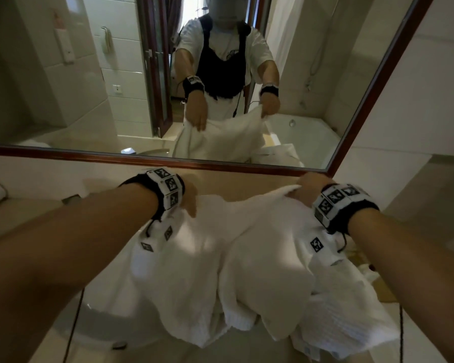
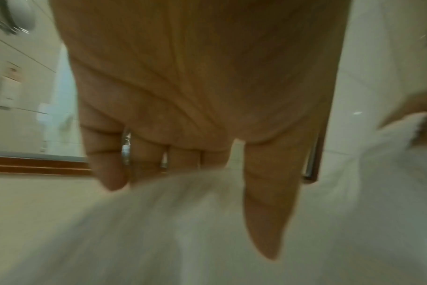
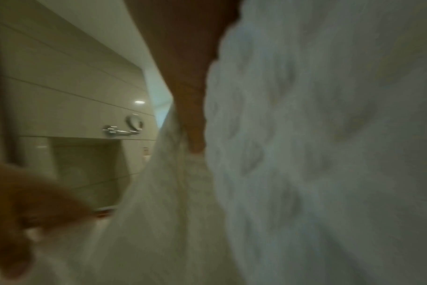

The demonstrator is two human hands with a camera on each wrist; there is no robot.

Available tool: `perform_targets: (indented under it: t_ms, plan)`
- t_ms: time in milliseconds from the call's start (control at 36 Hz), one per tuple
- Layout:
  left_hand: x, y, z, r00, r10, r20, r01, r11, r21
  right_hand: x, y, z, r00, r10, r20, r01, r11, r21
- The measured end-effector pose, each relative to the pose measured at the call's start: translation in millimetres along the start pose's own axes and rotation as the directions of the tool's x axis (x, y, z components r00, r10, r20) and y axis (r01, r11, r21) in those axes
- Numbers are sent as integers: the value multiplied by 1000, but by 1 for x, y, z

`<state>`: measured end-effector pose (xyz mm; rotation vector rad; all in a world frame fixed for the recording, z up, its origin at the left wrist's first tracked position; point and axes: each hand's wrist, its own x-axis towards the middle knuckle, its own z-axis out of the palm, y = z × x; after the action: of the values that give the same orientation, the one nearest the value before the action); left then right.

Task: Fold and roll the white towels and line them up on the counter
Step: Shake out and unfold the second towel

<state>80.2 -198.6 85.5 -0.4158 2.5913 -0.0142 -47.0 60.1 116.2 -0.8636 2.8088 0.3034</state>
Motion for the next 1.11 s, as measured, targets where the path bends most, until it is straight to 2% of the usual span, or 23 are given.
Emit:
perform_targets:
  t_ms: [28,83,139,167,194,222,250,306,333,361,389,444,472,528,611,694,778,833,889,917,972,1028,1111]
  plan:
    - [5,9,-3,997,76,3,-76,997,-20,-5,-12,-15,998,-31,-46,35,997,72]
    - [-3,39,-12,958,239,-160,-259,958,-125,-8,-35,-37,984,-126,-125,141,983,117]
    - [-17,69,-27,861,349,-371,-467,831,-303,-11,-55,-50,957,-201,-210,236,959,157]
    - [-24,80,-35,833,352,-428,-529,733,-427,-14,-63,-56,938,-217,-271,271,945,182]
    - [-28,87,-42,829,335,-448,-548,651,-526,-15,-66,-59,910,-218,-353,299,934,196]
    - [-31,91,-48,824,324,-464,-559,595,-578,-14,-65,-60,891,-196,-410,319,912,256]
    - [-30,91,-53,821,308,-480,-561,591,-580,-16,-61,-59,880,-168,-444,344,870,352]
    - [-32,84,-61,818,243,-521,-551,589,-591,-19,-48,-56,899,-52,-434,332,728,600]
    - [-32,79,-65,819,182,-544,-542,556,-630,-21,-43,-54,923,-9,-385,298,649,699]
    - [-35,76,-70,830,117,-546,-527,484,-698,-26,-41,-51,947,-12,-322,271,574,773]
    - [-39,73,-77,831,58,-554,-530,386,-755,-28,-40,-43,965,-68,-254,249,543,802]
    - [-52,69,-89,819,-40,-572,-557,184,-810,-35,-46,-23,965,-213,-155,255,604,755]
    - [-59,67,-96,808,-63,-585,-577,115,-809,-37,-52,-8,967,-226,-116,239,650,722]
    - [-70,61,-109,772,-86,-629,-627,52,-777,-38,-62,18,980,-174,-92,188,680,708]
    - [-84,53,-119,723,-106,-682,-679,74,-731,-33,-64,43,995,-95,30,50,735,676]
    - [-91,39,-114,718,-125,-684,-682,70,-728,-24,-47,55,994,-20,103,-49,776,628]
    - [-98,28,-104,733,-133,-667,-644,184,-743,-31,-25,56,991,43,126,-104,844,526]
    - [-97,20,-98,746,-97,-658,-594,350,-725,-31,-10,57,988,101,119,-141,901,410]
    - [-94,9,-90,774,-88,-627,-504,514,-694,-28,3,51,977,192,90,-210,936,283]
    - [-91,3,-85,792,-97,-603,-460,554,-694,-27,9,45,968,236,85,-250,937,245]
    - [-89,-8,-75,837,-95,-540,-405,556,-726,-31,19,33,954,291,68,-299,936,186]
    - [-85,-17,-65,886,-75,-458,-353,533,-769,-31,31,30,954,293,57,-299,932,206]
    - [-80,-23,-48,960,-25,-280,-213,588,-780,-39,34,32,953,289,85,-301,926,226]
